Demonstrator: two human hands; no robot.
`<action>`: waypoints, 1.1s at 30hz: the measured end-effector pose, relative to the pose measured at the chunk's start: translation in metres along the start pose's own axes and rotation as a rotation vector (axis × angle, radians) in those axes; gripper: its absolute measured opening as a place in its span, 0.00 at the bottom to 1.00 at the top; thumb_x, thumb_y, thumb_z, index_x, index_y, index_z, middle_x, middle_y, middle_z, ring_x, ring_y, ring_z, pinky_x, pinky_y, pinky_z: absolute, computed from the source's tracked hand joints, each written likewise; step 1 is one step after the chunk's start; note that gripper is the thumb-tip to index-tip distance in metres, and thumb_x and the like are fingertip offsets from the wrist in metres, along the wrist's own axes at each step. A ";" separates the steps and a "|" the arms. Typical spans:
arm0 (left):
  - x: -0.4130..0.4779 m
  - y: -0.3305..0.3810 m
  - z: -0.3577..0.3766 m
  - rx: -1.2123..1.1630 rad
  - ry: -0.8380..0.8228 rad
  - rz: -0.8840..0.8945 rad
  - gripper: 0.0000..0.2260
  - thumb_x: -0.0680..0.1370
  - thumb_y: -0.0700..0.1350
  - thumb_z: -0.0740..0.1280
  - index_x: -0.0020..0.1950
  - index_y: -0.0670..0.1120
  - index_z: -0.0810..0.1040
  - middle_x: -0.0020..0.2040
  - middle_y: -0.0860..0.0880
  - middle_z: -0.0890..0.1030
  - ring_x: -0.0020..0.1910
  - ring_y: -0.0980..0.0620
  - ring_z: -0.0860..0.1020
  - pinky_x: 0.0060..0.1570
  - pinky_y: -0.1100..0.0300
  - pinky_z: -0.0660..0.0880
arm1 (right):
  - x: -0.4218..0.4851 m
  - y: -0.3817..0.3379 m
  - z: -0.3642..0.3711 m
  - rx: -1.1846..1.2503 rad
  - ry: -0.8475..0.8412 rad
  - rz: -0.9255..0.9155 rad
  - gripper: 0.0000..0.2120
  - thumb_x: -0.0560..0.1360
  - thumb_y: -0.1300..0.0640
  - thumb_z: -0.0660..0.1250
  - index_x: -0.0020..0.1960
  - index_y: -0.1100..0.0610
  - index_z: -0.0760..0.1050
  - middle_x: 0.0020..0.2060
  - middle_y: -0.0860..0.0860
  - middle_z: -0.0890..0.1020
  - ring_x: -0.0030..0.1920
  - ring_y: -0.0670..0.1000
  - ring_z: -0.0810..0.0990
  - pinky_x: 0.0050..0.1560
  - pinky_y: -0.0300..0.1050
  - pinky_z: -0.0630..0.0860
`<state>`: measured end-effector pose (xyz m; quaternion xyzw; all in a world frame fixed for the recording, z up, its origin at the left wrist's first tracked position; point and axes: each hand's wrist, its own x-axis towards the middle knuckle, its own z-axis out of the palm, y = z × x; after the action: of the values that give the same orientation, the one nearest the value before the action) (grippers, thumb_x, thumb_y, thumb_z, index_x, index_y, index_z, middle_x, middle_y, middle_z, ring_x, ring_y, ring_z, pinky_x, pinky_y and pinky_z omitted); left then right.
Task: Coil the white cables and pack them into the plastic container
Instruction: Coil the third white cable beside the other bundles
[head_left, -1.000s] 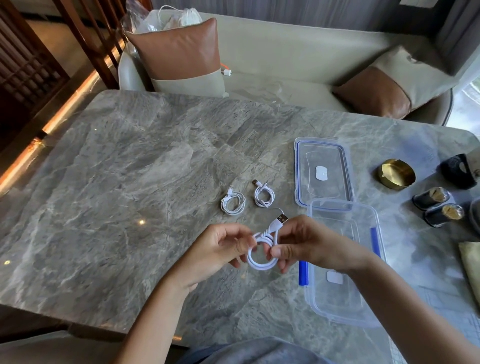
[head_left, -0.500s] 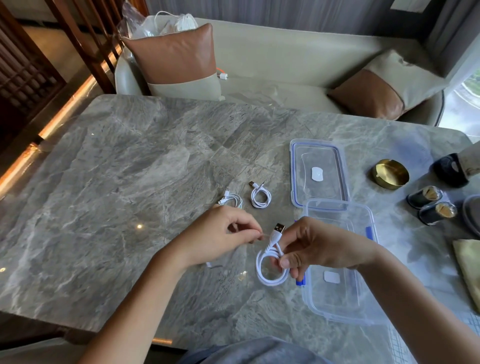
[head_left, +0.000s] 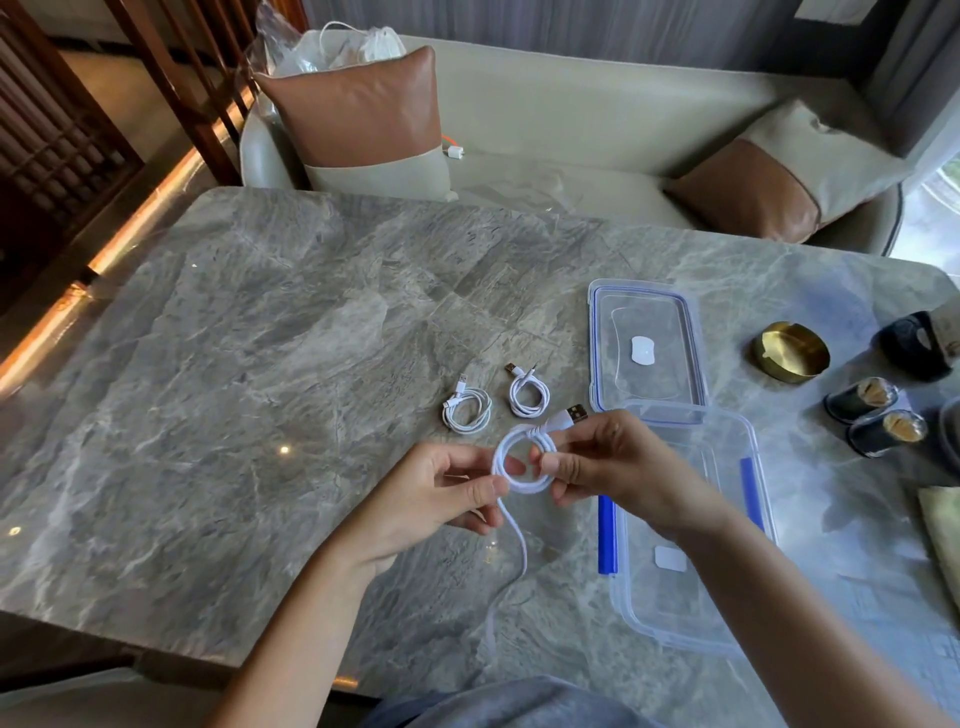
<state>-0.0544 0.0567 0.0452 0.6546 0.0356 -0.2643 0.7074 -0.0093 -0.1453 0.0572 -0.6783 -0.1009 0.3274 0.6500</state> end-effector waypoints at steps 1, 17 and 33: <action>0.000 -0.002 0.002 -0.028 0.027 0.006 0.11 0.68 0.46 0.69 0.48 0.44 0.82 0.31 0.51 0.80 0.32 0.57 0.79 0.35 0.64 0.79 | 0.001 0.000 0.001 0.040 0.017 -0.009 0.07 0.68 0.59 0.69 0.45 0.60 0.82 0.29 0.49 0.81 0.30 0.43 0.79 0.35 0.36 0.79; 0.001 -0.007 0.012 -0.283 0.102 0.200 0.12 0.72 0.48 0.67 0.53 0.46 0.79 0.28 0.51 0.78 0.31 0.56 0.77 0.37 0.67 0.75 | 0.010 -0.001 0.017 0.170 0.171 -0.093 0.09 0.66 0.56 0.69 0.45 0.57 0.83 0.29 0.51 0.82 0.31 0.44 0.80 0.36 0.36 0.79; 0.017 -0.016 0.026 -0.283 0.409 0.292 0.06 0.71 0.49 0.66 0.43 0.50 0.82 0.40 0.56 0.83 0.36 0.63 0.77 0.33 0.69 0.73 | 0.017 0.025 0.031 0.299 0.304 -0.042 0.11 0.67 0.50 0.71 0.45 0.56 0.80 0.32 0.48 0.82 0.32 0.44 0.80 0.34 0.40 0.78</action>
<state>-0.0539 0.0264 0.0279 0.5872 0.1193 -0.0145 0.8004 -0.0217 -0.1136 0.0305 -0.6136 0.0338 0.2190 0.7579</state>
